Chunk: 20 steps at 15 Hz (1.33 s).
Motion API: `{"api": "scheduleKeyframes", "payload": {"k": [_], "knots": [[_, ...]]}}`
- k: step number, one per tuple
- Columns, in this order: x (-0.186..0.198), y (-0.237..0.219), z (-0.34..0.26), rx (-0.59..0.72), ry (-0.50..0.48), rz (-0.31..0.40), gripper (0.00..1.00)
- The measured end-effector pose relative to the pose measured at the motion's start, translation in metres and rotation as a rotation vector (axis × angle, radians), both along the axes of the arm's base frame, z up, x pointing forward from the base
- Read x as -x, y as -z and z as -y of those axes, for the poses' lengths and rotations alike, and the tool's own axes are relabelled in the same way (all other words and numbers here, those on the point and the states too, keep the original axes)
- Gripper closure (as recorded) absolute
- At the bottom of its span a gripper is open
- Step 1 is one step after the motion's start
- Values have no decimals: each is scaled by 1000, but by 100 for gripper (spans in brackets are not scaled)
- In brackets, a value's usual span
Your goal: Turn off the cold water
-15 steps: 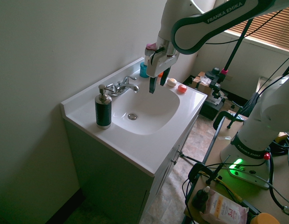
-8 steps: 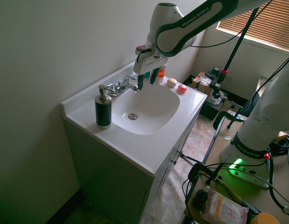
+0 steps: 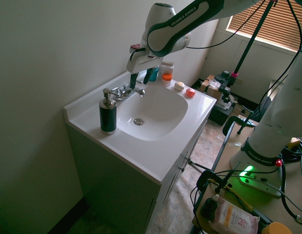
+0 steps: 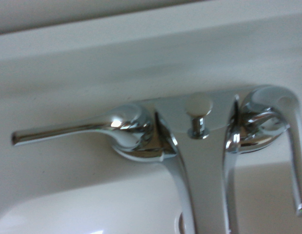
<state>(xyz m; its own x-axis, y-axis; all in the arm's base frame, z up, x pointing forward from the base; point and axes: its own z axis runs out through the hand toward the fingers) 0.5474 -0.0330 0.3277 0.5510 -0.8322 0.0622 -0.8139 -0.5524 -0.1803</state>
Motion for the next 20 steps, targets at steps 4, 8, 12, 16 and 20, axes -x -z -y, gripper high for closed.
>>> {"api": "scheduleKeyframes", "payload": {"k": [4, 8, 12, 16, 20], "knots": [[-1, 0, 14, 0, 39, 1, 0], [-11, 19, 30, 12, 71, -4, 0], [-30, 31, 47, 24, 102, -6, 0], [-38, 37, 64, 35, 137, -8, 0], [-34, 39, 67, 31, 150, -21, 0]]}}
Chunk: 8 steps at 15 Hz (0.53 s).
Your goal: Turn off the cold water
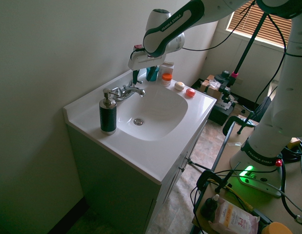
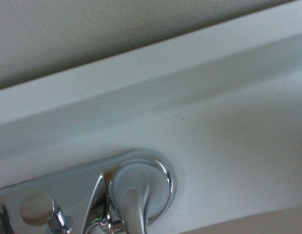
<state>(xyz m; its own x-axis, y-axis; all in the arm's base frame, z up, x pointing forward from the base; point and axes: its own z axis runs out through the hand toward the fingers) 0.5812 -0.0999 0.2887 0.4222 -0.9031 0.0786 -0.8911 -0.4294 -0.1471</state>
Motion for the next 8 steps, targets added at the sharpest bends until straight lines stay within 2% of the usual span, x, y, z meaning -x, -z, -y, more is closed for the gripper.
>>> {"api": "scheduleKeyframes", "payload": {"k": [8], "knots": [[15, 6, 26, 7, 50, -10, 0]]}}
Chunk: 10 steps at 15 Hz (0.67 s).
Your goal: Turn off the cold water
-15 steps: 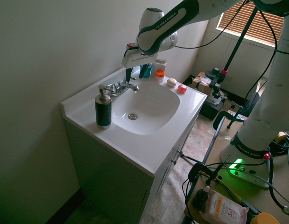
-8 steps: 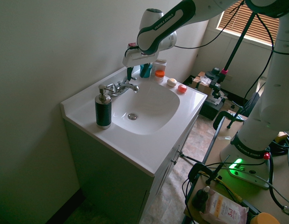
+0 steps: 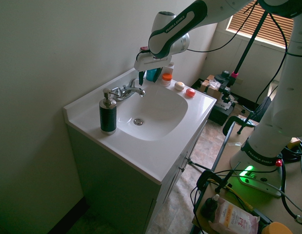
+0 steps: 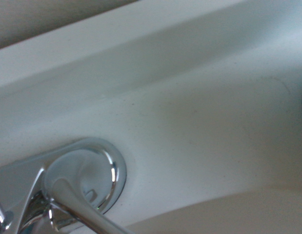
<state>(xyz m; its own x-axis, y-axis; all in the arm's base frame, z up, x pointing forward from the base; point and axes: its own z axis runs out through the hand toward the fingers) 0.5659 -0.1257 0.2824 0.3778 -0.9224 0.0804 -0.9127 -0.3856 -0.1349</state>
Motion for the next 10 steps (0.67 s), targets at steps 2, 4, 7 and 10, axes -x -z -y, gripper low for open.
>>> {"api": "scheduleKeyframes", "payload": {"k": [2, 4, 7, 10], "knots": [[-1, -1, 3, 6, 3, 17, 0], [-4, -3, 4, 17, 0, 40, 0], [-12, -1, 9, 38, 1, 75, 0], [-21, 7, 12, 46, -2, 74, 0]]}}
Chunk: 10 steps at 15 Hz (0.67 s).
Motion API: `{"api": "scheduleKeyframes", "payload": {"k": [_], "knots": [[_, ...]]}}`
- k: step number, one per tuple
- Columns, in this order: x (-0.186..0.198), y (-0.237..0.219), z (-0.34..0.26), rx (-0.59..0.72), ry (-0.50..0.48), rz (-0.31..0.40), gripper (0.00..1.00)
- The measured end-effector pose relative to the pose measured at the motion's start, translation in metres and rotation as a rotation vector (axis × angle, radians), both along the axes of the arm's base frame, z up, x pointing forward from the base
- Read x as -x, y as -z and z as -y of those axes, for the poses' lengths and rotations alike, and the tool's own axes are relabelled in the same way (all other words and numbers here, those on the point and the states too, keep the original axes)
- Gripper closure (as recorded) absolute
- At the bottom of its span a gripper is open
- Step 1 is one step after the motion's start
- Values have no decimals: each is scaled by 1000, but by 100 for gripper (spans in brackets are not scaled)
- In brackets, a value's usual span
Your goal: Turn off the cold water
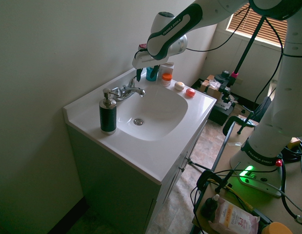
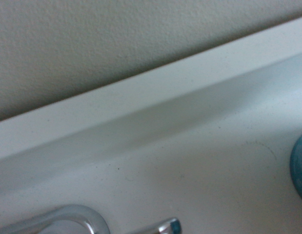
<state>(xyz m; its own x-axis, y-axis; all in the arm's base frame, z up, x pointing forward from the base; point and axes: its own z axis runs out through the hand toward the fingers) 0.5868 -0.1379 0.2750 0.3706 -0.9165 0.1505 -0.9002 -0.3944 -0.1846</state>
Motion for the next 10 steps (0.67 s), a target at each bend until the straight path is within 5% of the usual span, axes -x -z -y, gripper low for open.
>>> {"api": "scheduleKeyframes", "payload": {"k": [4, 10], "knots": [[6, -11, -1, -20, -18, -13, 0], [72, -40, -37, -95, -136, -142, 0]]}}
